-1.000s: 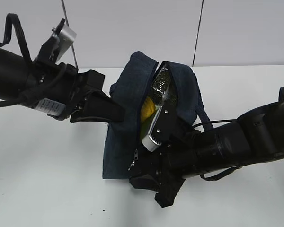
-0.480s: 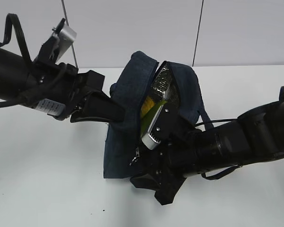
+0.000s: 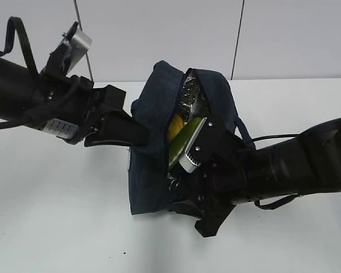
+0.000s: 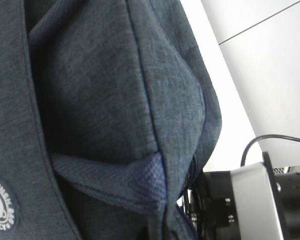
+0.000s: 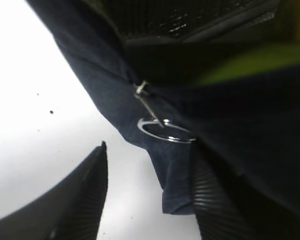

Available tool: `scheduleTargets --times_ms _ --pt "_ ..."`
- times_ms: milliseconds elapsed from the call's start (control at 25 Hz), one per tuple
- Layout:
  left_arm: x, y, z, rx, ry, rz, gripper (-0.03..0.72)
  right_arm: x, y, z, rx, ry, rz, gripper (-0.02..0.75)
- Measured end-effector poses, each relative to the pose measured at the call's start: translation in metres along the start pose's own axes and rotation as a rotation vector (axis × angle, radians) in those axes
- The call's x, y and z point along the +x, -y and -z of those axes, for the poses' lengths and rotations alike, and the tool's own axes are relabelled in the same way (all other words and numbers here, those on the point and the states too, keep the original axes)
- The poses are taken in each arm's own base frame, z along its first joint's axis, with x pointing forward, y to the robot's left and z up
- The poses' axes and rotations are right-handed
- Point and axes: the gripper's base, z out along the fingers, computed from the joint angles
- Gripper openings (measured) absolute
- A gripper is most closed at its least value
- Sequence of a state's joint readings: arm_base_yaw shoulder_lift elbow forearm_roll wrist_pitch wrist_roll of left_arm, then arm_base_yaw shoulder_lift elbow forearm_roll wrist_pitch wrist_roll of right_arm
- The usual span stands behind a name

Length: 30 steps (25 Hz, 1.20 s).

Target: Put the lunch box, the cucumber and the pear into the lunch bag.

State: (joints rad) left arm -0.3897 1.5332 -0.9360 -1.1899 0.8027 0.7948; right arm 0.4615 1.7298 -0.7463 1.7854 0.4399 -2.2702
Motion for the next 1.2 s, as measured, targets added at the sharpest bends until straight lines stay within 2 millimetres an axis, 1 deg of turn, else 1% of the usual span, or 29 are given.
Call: scheduleTargets --times_ms 520,760,880,1080,1200 --pt "0.000 0.000 0.000 0.000 -0.001 0.001 -0.016 0.001 0.000 0.000 0.004 -0.002 -0.016 0.419" --pt "0.000 0.000 0.000 0.000 -0.001 -0.001 -0.016 -0.007 0.000 0.008 0.020 0.026 -0.001 0.419" --pt "0.000 0.000 0.000 0.000 -0.002 -0.001 -0.016 -0.009 -0.002 0.009 0.002 0.045 -0.001 0.419" --pt "0.000 0.000 0.000 0.000 -0.003 -0.004 -0.016 -0.006 -0.007 0.001 -0.078 0.069 -0.017 0.419" --pt "0.000 0.000 0.000 0.001 -0.004 -0.004 -0.016 -0.004 -0.008 -0.002 -0.096 0.067 -0.024 0.419"
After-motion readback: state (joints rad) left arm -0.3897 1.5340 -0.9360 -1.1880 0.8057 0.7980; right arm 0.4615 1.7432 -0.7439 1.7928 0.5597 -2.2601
